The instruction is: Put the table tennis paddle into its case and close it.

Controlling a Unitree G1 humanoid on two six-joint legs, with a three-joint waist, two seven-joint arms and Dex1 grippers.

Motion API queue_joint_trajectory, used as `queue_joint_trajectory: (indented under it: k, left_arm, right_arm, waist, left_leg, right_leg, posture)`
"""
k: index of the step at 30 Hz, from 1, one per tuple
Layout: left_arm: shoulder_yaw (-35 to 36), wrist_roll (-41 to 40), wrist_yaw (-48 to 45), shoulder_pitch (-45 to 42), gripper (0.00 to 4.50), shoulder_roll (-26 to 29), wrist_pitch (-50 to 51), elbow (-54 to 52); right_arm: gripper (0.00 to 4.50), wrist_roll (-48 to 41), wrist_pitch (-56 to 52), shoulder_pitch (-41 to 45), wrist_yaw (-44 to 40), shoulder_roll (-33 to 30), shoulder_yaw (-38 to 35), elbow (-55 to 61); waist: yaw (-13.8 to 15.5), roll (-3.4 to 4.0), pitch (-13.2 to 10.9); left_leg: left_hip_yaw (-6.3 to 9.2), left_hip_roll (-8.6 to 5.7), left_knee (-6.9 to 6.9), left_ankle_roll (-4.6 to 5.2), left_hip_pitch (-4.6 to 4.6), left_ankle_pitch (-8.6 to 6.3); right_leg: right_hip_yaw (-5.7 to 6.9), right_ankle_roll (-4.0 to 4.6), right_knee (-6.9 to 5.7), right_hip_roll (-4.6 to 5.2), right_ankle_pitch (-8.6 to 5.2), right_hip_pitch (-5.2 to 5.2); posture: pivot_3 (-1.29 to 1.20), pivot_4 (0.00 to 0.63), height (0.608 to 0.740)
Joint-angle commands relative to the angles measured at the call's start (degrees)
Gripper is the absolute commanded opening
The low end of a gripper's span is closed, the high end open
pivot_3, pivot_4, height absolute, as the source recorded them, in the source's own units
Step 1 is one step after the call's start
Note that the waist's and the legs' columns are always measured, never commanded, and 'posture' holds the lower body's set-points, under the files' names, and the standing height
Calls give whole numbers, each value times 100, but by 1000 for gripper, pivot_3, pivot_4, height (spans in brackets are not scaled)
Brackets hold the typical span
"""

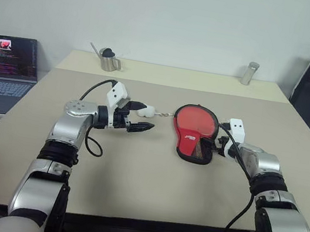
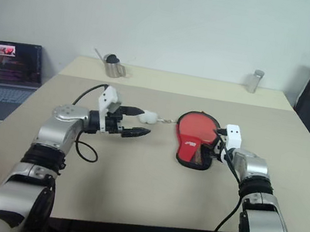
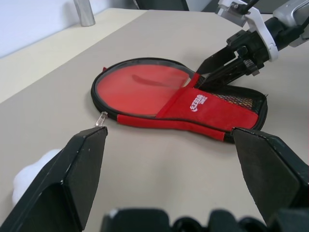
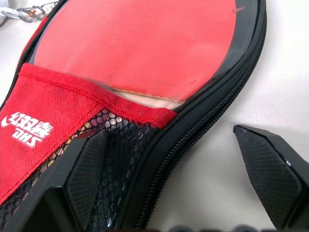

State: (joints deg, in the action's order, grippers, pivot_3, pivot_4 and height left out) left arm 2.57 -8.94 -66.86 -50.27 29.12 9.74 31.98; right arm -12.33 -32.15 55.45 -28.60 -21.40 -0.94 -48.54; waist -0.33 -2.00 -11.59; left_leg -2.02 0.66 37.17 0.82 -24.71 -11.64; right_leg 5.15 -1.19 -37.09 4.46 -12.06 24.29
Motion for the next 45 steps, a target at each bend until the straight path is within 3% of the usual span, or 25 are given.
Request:
queue_joint_trajectory:
  k: [1,10,14,22,30,45]
  left_arm:
    - [-17,-114,38,-22,4500,98,19,-305]
    - [-15,-165,-42,303,4500,213,202,-656]
    - [13,-308,-239,643,4500,411,377,-997]
    - [121,-897,-801,1437,4500,985,967,-1809]
    - [210,-1233,-796,2053,4500,1290,1137,-2460]
    - [137,-1905,-815,2891,4500,1644,1869,-3746]
  right_arm:
    - [3887,200,-29,1,-151,126,161,-9]
    - [979,351,-141,-53,-224,335,143,-18]
    - [33,349,-212,-81,-275,412,153,23]
    - [33,167,-629,-109,-584,680,192,709]
    - [33,-110,-1724,-613,-661,981,402,2653]
    - [33,-910,-4482,-2613,493,1659,253,6807]
  waist:
    - [-10,1,1]
    - [-33,3,4]
    - [-61,4,5]
    - [-163,4,4]
    - [-167,6,3]
    - [-118,6,3]
  left_leg:
    - [-1,1,0,0,1,0]
    - [-4,8,-2,-3,29,2]
    - [-6,11,-3,-7,32,4]
    - [-14,13,-18,-8,33,4]
    - [-20,27,-22,-9,33,3]
    - [-29,27,-21,-15,30,-1]
  right_leg:
    - [-1,0,0,-1,0,0]
    - [-9,6,-2,-8,3,-22]
    - [-12,8,-4,-10,4,-21]
    - [-23,10,0,-12,3,-13]
    - [-58,12,0,-27,2,-3]
    - [-72,-8,5,-25,-12,4]
  posture:
    - [0,150,740]
    - [0,150,740]
    - [0,150,740]
    - [0,150,740]
    - [0,150,740]
    - [0,150,740]
